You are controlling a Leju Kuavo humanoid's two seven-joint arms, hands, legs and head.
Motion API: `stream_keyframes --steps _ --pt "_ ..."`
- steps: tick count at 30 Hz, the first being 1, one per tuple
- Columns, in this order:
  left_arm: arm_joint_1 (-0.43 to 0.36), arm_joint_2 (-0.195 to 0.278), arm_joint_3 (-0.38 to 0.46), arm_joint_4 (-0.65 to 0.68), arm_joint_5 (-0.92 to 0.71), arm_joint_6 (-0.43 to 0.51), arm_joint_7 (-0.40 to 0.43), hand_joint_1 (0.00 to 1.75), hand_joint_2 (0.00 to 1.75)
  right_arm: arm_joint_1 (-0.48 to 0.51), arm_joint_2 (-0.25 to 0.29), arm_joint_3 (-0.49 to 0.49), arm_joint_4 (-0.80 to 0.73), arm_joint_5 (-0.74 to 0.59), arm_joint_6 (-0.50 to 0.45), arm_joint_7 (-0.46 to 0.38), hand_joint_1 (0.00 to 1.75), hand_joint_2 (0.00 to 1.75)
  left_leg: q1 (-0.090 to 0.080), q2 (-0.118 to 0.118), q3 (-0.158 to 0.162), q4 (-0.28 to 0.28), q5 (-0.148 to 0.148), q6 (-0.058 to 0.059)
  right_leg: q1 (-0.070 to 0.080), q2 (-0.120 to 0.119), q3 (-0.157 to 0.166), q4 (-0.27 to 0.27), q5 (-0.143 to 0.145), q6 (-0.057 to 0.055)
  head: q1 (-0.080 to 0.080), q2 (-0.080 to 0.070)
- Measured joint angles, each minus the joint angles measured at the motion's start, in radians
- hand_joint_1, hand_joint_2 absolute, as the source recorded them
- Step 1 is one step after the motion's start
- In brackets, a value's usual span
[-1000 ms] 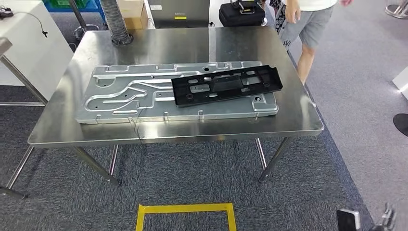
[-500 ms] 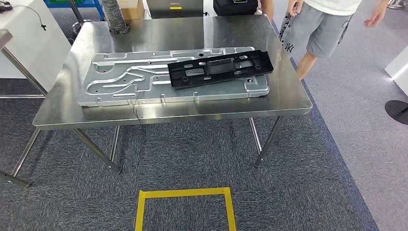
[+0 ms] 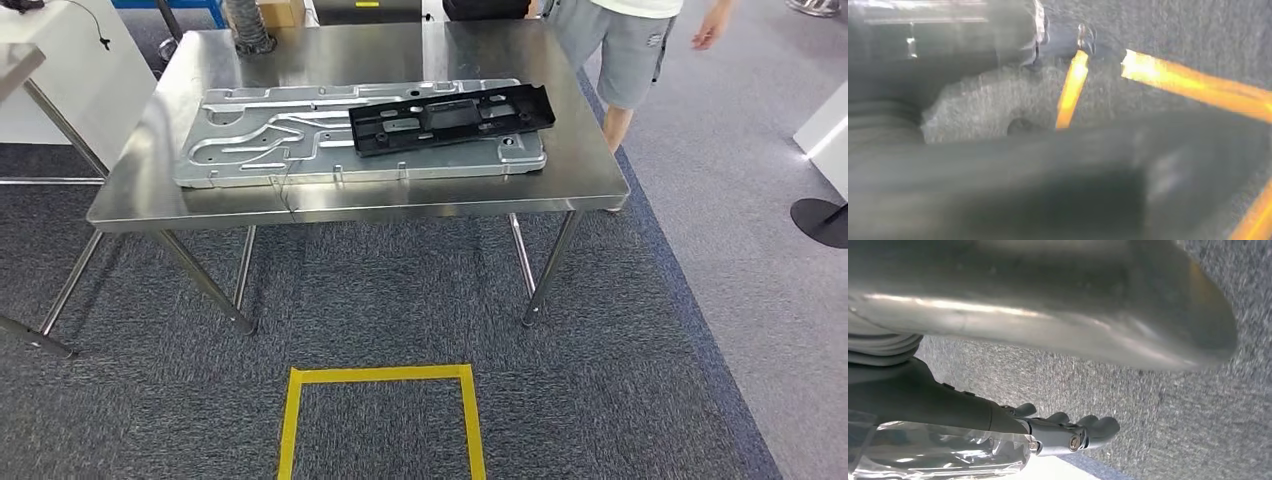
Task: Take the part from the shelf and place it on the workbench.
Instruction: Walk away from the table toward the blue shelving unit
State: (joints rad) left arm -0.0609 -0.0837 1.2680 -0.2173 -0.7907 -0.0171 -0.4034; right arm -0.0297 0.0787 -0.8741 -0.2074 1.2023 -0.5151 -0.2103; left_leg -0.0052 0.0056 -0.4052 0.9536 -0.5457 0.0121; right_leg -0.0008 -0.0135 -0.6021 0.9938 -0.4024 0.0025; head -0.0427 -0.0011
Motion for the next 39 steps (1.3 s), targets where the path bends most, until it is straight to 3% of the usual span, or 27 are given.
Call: stream_keyframes --steps 2,3,4,6,7,9,11,12,13,15,16,17,19,21,23,24,25,26,28,30,31,32,34,36,38,39 --pt "0.003 0.000 0.000 0.000 -0.009 -0.002 -0.005 0.00 0.00 0.000 0.001 0.000 0.002 -0.006 0.003 0.010 0.00 0.00 0.002 0.004 -0.013 -0.008 0.016 0.014 -0.003 0.002 -0.008 0.004 0.004 0.012 0.000 0.000" --pt "0.004 0.001 0.000 0.000 -0.016 -0.003 -0.008 0.00 0.00 0.000 0.002 0.000 0.003 -0.011 0.005 0.015 0.00 0.00 0.004 0.006 -0.023 -0.010 0.028 0.023 -0.005 0.004 -0.016 0.020 -0.020 0.018 0.000 0.000" --pt "0.004 0.002 -0.001 0.000 -0.021 -0.004 -0.010 0.00 0.00 0.001 0.002 0.000 0.004 -0.016 0.007 0.019 0.00 0.00 0.006 0.008 -0.037 -0.013 0.042 0.029 -0.006 0.007 -0.027 0.054 -0.062 0.022 0.000 0.000" --pt "0.004 0.005 -0.003 0.000 -0.031 -0.004 -0.013 0.00 0.00 0.001 0.005 -0.001 0.006 -0.022 0.011 0.026 0.00 0.00 0.004 0.009 -0.071 -0.010 0.067 0.035 -0.010 0.009 -0.056 0.173 -0.170 0.030 0.000 0.000" --pt "0.004 0.006 -0.004 0.000 -0.035 -0.004 -0.013 0.00 0.00 0.000 0.006 -0.001 0.006 -0.024 0.013 0.028 0.00 0.00 0.003 0.010 -0.087 -0.008 0.078 0.034 -0.011 0.009 -0.067 0.231 -0.204 0.033 0.000 0.000" --pt "0.004 0.007 -0.004 0.000 -0.039 -0.004 -0.013 0.00 0.00 0.000 0.007 -0.001 0.006 -0.026 0.015 0.028 0.00 0.00 0.002 0.011 -0.105 -0.004 0.090 0.033 -0.012 0.009 -0.075 0.292 -0.225 0.035 0.000 0.000" --pt "0.004 0.007 -0.005 0.000 -0.039 -0.004 -0.013 0.00 0.00 0.000 0.007 -0.001 0.006 -0.026 0.016 0.028 0.00 0.00 0.002 0.011 -0.107 -0.003 0.092 0.032 -0.012 0.009 -0.075 0.298 -0.223 0.036 0.000 0.000" --pt "0.004 0.008 -0.006 0.000 -0.040 -0.004 -0.012 0.00 0.00 0.000 0.007 -0.001 0.006 -0.027 0.016 0.028 0.00 0.00 0.003 0.011 -0.119 0.001 0.097 0.031 -0.013 0.009 -0.063 0.293 -0.203 0.036 0.000 0.000" --pt "0.003 0.009 -0.009 0.000 -0.041 -0.004 -0.011 0.00 0.00 -0.001 0.009 -0.002 0.006 -0.028 0.017 0.027 0.00 0.00 0.004 0.011 -0.140 0.013 0.106 0.027 -0.014 0.009 -0.014 0.242 -0.173 0.037 0.000 0.000" --pt "0.002 0.012 -0.017 0.000 -0.045 -0.004 -0.008 0.00 0.00 -0.006 0.013 -0.002 0.006 -0.032 0.024 0.025 0.00 0.00 0.004 0.011 -0.191 0.046 0.131 0.012 -0.013 0.011 0.115 0.081 -0.142 0.027 0.000 0.000" --pt "0.001 0.013 -0.019 0.000 -0.047 -0.004 -0.007 0.00 0.00 -0.009 0.015 -0.003 0.007 -0.035 0.031 0.025 0.00 0.00 0.003 0.010 -0.206 0.057 0.142 0.004 -0.011 0.011 0.165 0.007 -0.145 0.018 0.000 0.000" --pt "0.001 0.013 -0.022 0.000 -0.049 -0.004 -0.007 0.00 0.00 -0.010 0.017 -0.003 0.007 -0.038 0.040 0.024 0.00 0.00 0.003 0.010 -0.211 0.060 0.151 -0.004 -0.008 0.012 0.177 -0.021 -0.155 0.008 0.000 0.000" --pt "0.002 0.015 -0.024 0.000 -0.051 -0.005 -0.006 0.00 0.00 -0.012 0.021 -0.007 0.009 -0.046 0.065 0.032 0.00 0.00 0.006 0.008 -0.222 0.071 0.138 -0.016 -0.009 0.008 0.159 -0.020 -0.135 -0.009 0.000 0.000" --pt "0.004 0.017 -0.025 0.000 -0.053 -0.008 -0.004 0.00 0.00 -0.015 0.024 -0.012 0.011 -0.055 0.101 0.059 0.00 0.00 0.011 0.005 -0.248 0.143 0.052 -0.026 -0.010 0.003 0.131 -0.021 -0.110 -0.023 0.000 0.000" --pt "0.003 0.017 -0.025 0.000 -0.055 -0.012 -0.002 0.00 0.00 -0.015 0.024 -0.019 0.011 -0.060 0.140 0.099 0.00 0.00 0.013 0.005 -0.273 0.266 -0.043 -0.033 -0.007 0.002 0.099 -0.020 -0.085 -0.027 0.000 0.000" --pt "0.002 0.017 -0.025 0.000 -0.056 -0.015 -0.002 0.00 0.00 -0.015 0.024 -0.023 0.011 -0.059 0.156 0.116 0.00 0.00 0.014 0.005 -0.275 0.316 -0.058 -0.034 -0.006 0.002 0.082 -0.018 -0.073 -0.027 0.000 0.000" --pt "0.001 0.017 -0.025 0.000 -0.056 -0.019 -0.003 0.00 0.00 -0.015 0.024 -0.025 0.012 -0.058 0.169 0.132 0.00 0.00 0.014 0.005 -0.264 0.339 -0.048 -0.034 -0.004 0.002 0.065 -0.016 -0.062 -0.026 0.000 0.000" --pt "0.000 0.018 -0.026 0.000 -0.056 -0.021 -0.004 0.00 0.00 -0.015 0.024 -0.026 0.012 -0.057 0.180 0.147 0.00 0.00 0.014 0.005 -0.237 0.328 -0.021 -0.031 -0.003 0.002 0.048 -0.013 -0.051 -0.025 0.000 0.000" --pt "-0.004 0.018 -0.026 0.000 -0.055 -0.025 -0.009 0.00 0.00 -0.017 0.024 -0.028 0.012 -0.057 0.201 0.183 0.00 0.00 0.013 0.004 -0.133 0.209 0.022 -0.021 -0.001 0.003 0.018 -0.006 -0.030 -0.020 0.000 0.000" --pt "-0.012 0.019 -0.026 0.000 -0.055 -0.025 -0.013 0.00 0.00 -0.019 0.024 -0.033 0.013 -0.063 0.221 0.215 0.00 0.00 0.008 0.003 -0.030 0.058 0.010 -0.010 0.002 0.003 0.000 0.001 -0.014 -0.011 0.000 0.000" --pt "-0.015 0.020 -0.026 0.000 -0.055 -0.025 -0.015 0.00 0.00 -0.020 0.024 -0.037 0.013 -0.068 0.232 0.231 0.00 0.00 0.005 0.002 -0.005 0.013 -0.003 -0.005 0.002 0.002 -0.004 0.002 -0.007 -0.005 0.000 0.000" --pt "-0.016 0.021 -0.026 0.000 -0.055 -0.025 -0.016 0.00 0.00 -0.021 0.024 -0.042 0.013 -0.073 0.243 0.248 0.00 0.00 0.003 0.003 0.000 -0.007 -0.008 0.000 0.002 0.002 -0.007 0.002 0.001 0.002 0.000 0.000" --pt "-0.015 0.021 -0.026 0.000 -0.056 -0.025 -0.014 0.00 0.00 -0.024 0.024 -0.052 0.012 -0.080 0.266 0.280 0.00 0.87 0.004 0.005 -0.011 -0.010 0.005 0.014 -0.003 0.003 -0.016 0.010 -0.001 0.014 0.000 0.000" --pt "-0.015 0.022 -0.026 0.000 -0.057 -0.025 -0.010 0.00 0.00 -0.023 0.024 -0.059 0.013 -0.082 0.285 0.294 0.00 1.75 0.006 0.008 -0.028 -0.012 0.024 0.026 -0.006 0.007 -0.046 0.082 -0.060 0.024 0.000 0.000" --pt "-0.015 0.024 -0.025 0.000 -0.058 -0.024 -0.001 0.00 0.00 -0.023 0.024 -0.064 0.013 -0.085 0.301 0.297 0.00 1.75 0.003 0.008 -0.048 -0.009 0.038 0.032 -0.007 0.009 -0.094 0.217 -0.145 0.029 0.000 0.000" --pt "-0.014 0.024 -0.025 0.000 -0.057 -0.023 0.006 0.00 0.00 -0.022 0.024 -0.066 0.013 -0.087 0.308 0.297 0.00 1.75 0.002 0.009 -0.059 -0.006 0.043 0.032 -0.008 0.009 -0.107 0.270 -0.170 0.032 0.000 0.000"
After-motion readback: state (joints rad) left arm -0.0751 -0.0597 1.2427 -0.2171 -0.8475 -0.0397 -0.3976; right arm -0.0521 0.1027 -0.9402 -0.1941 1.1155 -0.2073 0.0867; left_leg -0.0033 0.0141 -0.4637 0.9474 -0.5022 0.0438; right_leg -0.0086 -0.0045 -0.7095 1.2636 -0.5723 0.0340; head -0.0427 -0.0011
